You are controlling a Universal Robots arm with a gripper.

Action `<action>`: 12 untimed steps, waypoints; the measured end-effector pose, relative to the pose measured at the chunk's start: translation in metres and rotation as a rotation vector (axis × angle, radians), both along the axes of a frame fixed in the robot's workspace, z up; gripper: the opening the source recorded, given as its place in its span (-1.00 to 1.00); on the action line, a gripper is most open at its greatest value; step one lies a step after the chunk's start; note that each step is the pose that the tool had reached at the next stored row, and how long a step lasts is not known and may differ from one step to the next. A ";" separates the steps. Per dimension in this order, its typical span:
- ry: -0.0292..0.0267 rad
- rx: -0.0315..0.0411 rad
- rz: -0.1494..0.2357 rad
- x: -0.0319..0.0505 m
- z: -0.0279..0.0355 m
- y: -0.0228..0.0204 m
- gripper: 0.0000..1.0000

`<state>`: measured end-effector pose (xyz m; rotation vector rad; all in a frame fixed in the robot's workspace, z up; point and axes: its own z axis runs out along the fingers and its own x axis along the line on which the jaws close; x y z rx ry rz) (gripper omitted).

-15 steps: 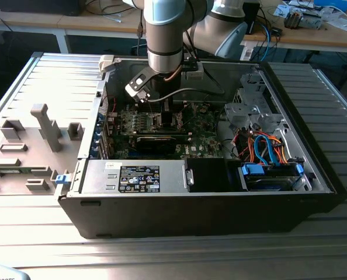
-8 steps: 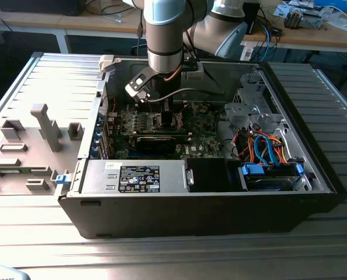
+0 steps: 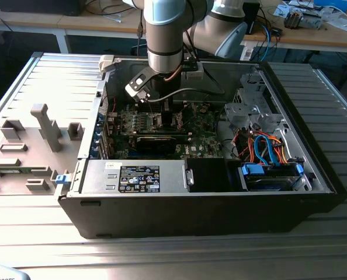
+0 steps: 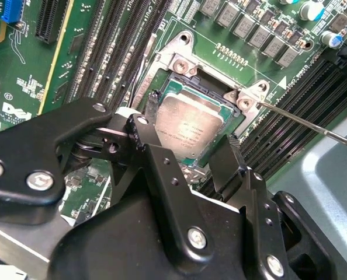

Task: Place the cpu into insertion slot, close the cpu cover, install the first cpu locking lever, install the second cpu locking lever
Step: 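Place the cpu into insertion slot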

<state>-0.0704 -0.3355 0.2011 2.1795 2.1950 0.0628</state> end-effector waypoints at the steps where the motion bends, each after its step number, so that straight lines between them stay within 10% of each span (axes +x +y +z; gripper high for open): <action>1: 0.0001 0.0003 0.000 0.0000 0.0000 0.0000 0.23; 12: 0.0000 -0.0015 0.000 0.0003 0.0040 -0.0003 0.23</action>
